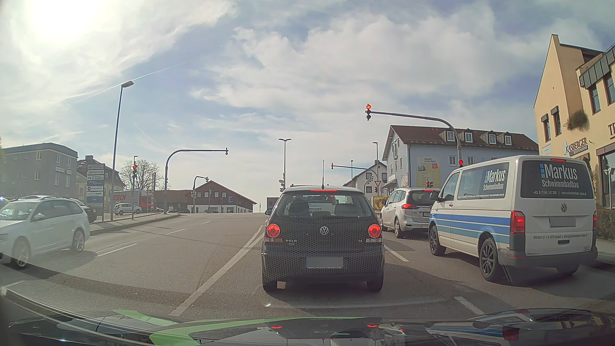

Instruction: Follow the waypoints while adhering to traffic rules and regulations

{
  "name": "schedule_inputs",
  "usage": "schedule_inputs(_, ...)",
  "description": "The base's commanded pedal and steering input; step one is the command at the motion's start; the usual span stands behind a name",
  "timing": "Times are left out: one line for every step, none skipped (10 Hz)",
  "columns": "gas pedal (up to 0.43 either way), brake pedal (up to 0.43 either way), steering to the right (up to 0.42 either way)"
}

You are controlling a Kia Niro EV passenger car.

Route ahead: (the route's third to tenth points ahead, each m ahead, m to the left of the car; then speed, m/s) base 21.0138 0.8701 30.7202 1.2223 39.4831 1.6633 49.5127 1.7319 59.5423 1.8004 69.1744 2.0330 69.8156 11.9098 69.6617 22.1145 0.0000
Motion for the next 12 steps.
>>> schedule_inputs(0.0, 0.341, -0.032)
schedule_inputs(0.0, 0.341, -0.032)
schedule_inputs(0.0, 0.348, -0.032)
schedule_inputs(0.0, 0.354, -0.032)
schedule_inputs(0.0, 0.36, -0.032)
schedule_inputs(0.0, 0.36, -0.032)
schedule_inputs(0.0, 0.366, -0.032)
schedule_inputs(0.0, 0.36, -0.032)
schedule_inputs(0.0, 0.36, -0.032)
schedule_inputs(0.0, 0.36, -0.032)
schedule_inputs(0.0, 0.36, -0.032)
schedule_inputs(0.0, 0.36, -0.032)
